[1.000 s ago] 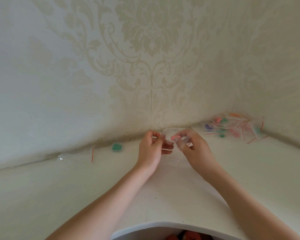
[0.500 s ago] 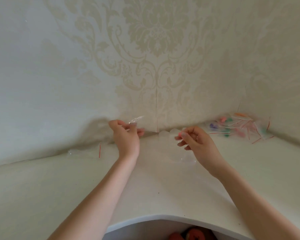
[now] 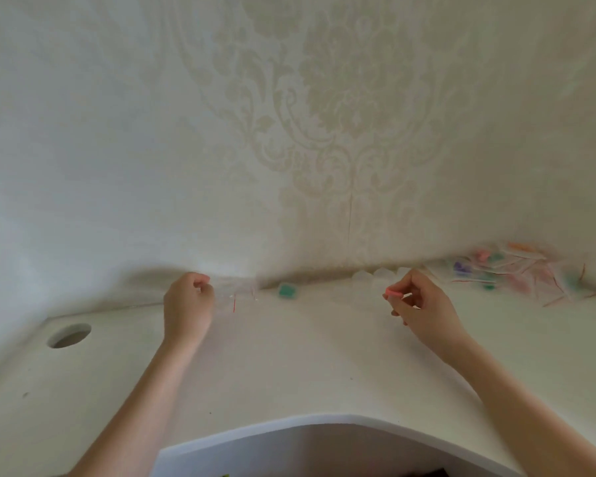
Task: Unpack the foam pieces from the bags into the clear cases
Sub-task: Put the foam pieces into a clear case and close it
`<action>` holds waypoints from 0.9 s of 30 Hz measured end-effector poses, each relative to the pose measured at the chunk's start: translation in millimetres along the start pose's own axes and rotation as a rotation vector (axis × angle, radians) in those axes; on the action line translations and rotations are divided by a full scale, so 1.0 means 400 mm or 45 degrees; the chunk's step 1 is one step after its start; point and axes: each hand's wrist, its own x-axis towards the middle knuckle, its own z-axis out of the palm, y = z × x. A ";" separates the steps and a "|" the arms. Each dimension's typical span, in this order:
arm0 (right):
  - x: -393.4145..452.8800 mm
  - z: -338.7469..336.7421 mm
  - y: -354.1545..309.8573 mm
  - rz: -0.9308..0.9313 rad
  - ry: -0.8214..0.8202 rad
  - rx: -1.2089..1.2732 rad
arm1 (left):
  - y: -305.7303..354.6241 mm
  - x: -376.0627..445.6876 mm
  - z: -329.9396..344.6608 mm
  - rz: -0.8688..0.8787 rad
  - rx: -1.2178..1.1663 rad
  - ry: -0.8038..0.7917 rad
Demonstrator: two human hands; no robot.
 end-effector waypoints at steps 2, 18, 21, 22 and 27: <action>-0.002 0.001 0.002 -0.019 0.000 -0.014 | -0.028 0.005 0.000 -0.002 0.089 -0.054; 0.008 -0.007 0.004 -0.054 0.099 0.044 | 0.073 -0.060 0.052 0.684 0.189 0.029; 0.009 -0.018 0.005 -0.067 0.115 0.008 | 0.157 -0.111 0.119 0.982 0.104 -0.282; 0.010 -0.020 0.007 -0.069 0.130 -0.019 | 0.184 -0.137 0.147 1.050 0.086 -0.431; 0.024 -0.038 0.017 0.046 0.293 -0.123 | 0.258 -0.234 0.290 1.301 0.281 -0.813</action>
